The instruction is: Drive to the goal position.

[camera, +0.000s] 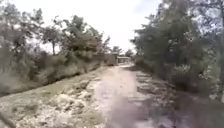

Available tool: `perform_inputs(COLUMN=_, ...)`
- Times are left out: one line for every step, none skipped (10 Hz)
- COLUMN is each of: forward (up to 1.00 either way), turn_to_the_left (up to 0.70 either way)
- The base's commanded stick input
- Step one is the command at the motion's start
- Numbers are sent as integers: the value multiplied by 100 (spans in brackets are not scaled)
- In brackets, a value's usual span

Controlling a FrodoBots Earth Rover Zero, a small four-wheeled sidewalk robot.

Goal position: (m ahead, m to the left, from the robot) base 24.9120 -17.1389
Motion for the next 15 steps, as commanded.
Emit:
perform_inputs(forward=85, turn_to_the_left=0)
perform_inputs(forward=85, turn_to_the_left=0)
perform_inputs(forward=85, turn_to_the_left=0)
perform_inputs(forward=85, turn_to_the_left=0)
perform_inputs(forward=85, turn_to_the_left=0)
perform_inputs(forward=85, turn_to_the_left=0)
perform_inputs(forward=85, turn_to_the_left=0)
perform_inputs(forward=85, turn_to_the_left=0)
perform_inputs(forward=85, turn_to_the_left=0)
perform_inputs(forward=85, turn_to_the_left=0)
perform_inputs(forward=85, turn_to_the_left=0)
perform_inputs(forward=85, turn_to_the_left=0)
perform_inputs(forward=85, turn_to_the_left=0)
perform_inputs(forward=85, turn_to_the_left=0)
perform_inputs(forward=85, turn_to_the_left=0)
